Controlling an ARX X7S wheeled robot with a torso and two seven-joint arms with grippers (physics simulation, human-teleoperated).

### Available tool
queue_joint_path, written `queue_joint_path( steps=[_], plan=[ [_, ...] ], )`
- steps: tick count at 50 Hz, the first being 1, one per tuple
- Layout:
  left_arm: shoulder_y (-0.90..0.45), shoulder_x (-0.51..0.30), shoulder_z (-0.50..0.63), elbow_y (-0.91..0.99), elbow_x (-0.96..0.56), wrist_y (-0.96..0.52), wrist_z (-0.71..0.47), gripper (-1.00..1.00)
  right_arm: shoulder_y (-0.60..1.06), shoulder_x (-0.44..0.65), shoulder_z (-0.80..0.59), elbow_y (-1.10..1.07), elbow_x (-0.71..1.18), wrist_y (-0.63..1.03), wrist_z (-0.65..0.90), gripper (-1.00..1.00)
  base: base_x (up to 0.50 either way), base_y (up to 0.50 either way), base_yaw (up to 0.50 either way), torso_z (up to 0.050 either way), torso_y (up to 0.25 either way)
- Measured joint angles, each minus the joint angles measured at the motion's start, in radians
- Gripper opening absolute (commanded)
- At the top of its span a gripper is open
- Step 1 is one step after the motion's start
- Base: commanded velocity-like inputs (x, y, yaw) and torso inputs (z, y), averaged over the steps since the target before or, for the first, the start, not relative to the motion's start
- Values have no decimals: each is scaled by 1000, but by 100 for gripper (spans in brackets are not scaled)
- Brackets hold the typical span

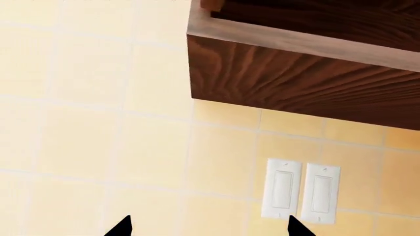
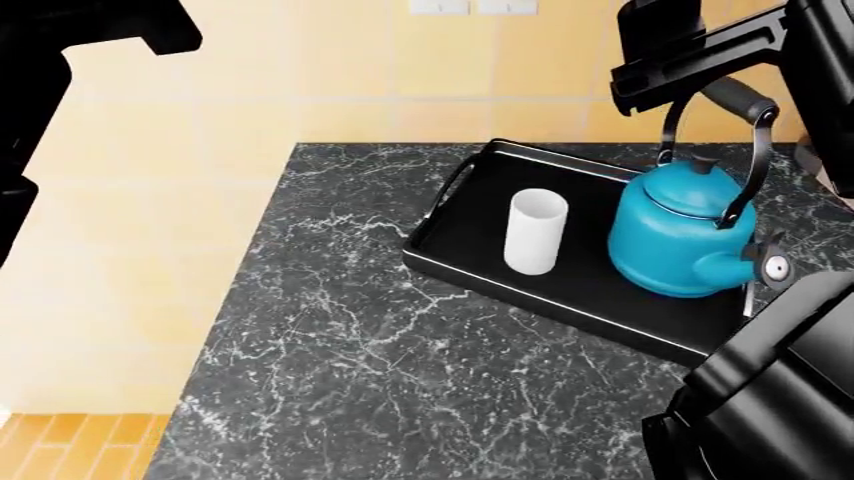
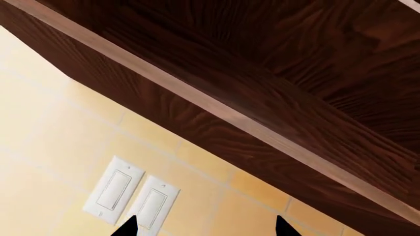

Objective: Pick the kettle from the counter and place it on the tray. Then pick the mug from the cabinet and place it on the tray. Then close the cabinet doors.

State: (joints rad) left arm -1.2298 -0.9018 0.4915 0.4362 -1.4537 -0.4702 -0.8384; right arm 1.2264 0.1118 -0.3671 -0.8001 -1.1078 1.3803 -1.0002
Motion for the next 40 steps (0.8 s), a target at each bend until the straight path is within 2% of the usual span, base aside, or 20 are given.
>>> queue_joint_path(
  steps=[40],
  plan=[
    [-33, -9, -35, -28, -9, 10, -1, 100, 17, 0, -13, 7, -4, 7, -4, 100, 0, 14, 0, 0, 0]
  ],
)
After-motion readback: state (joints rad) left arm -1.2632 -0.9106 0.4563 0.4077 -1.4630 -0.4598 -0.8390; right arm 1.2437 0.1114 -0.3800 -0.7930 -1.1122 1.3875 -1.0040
